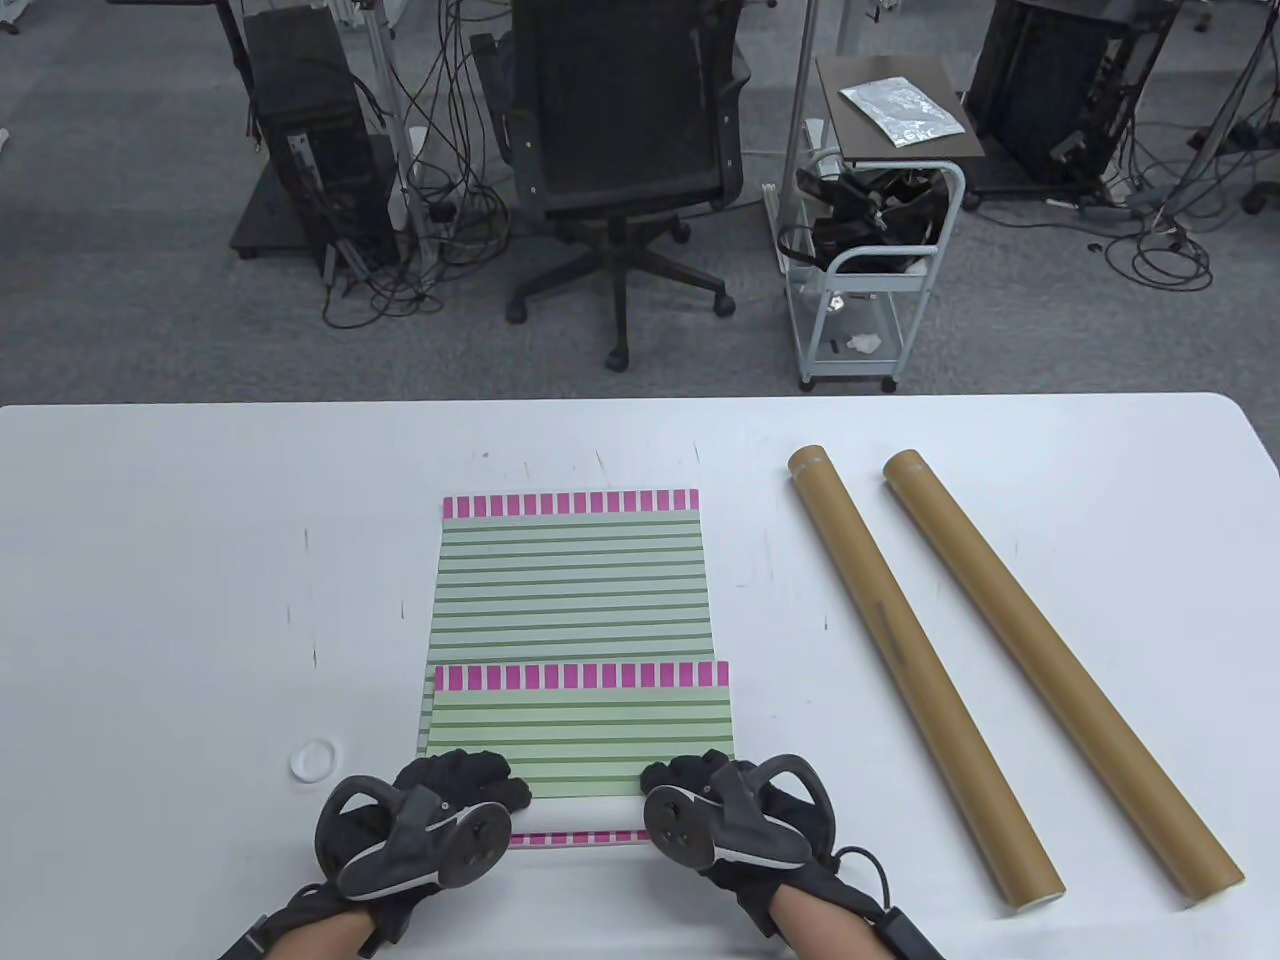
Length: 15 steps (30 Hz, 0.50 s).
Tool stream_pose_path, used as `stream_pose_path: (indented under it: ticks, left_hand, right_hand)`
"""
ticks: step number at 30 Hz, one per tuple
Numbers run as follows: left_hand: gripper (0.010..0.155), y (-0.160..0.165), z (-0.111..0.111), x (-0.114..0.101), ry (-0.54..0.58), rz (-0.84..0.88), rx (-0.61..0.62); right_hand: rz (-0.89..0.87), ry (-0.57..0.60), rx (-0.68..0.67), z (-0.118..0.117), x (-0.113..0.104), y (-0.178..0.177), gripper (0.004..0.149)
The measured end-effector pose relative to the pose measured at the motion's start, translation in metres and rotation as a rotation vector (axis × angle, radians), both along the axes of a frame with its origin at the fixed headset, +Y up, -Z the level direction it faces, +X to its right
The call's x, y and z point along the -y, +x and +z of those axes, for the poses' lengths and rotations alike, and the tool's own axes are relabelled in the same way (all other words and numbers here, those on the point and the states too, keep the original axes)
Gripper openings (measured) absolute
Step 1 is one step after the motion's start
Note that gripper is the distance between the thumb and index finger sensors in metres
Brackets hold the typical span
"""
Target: Roll up mouse pads and store in mailing tubes
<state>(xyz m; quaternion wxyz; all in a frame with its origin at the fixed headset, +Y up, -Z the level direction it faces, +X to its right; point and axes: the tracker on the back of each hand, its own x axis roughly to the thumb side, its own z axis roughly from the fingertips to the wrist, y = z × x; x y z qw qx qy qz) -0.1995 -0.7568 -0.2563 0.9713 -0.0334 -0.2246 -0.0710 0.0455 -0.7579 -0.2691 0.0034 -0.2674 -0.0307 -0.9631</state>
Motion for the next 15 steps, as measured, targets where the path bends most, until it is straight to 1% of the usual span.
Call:
stream_pose_path:
  ticks: [2, 3, 4, 5, 6, 8, 10, 11, 13, 15]
  left_hand:
    - [0.049, -0.001, -0.001, 0.000, -0.022, 0.023, -0.011]
    - [0.049, -0.001, -0.002, 0.000, -0.028, 0.023, -0.014]
    - [0.049, -0.001, -0.002, 0.000, -0.031, 0.021, -0.018]
    - [0.049, -0.001, -0.003, 0.000, -0.031, 0.018, -0.019]
    - [0.048, 0.000, -0.003, 0.000, -0.029, 0.014, -0.019]
    - [0.048, -0.001, -0.003, 0.000, -0.028, 0.012, -0.017]
    - [0.048, -0.001, -0.001, 0.000, -0.010, 0.011, -0.002]
    - [0.049, -0.001, 0.002, -0.001, 0.025, 0.007, 0.020]
    - [0.051, 0.000, 0.006, -0.002, 0.055, -0.008, 0.045]
    - [0.052, 0.002, 0.007, -0.002, 0.064, -0.017, 0.050]
  right_hand:
    - [0.006, 0.007, -0.011, 0.001, -0.001, 0.000, 0.053]
    - [0.012, 0.031, -0.016, 0.003, -0.002, 0.001, 0.056]
    - [0.026, 0.081, -0.023, 0.004, -0.005, 0.002, 0.062]
    - [0.039, 0.102, -0.026, 0.005, -0.007, 0.002, 0.063]
    - [0.037, 0.102, -0.027, 0.005, -0.008, 0.002, 0.063]
    - [0.034, 0.068, -0.031, 0.005, -0.004, 0.000, 0.053]
    - [0.038, 0.062, -0.028, 0.003, -0.004, -0.001, 0.052]
    - [0.038, 0.048, -0.026, 0.003, -0.004, -0.002, 0.051]
    - [0.026, 0.045, -0.017, 0.003, -0.003, -0.001, 0.050]
    - [0.026, 0.043, -0.015, 0.003, -0.003, -0.001, 0.050]
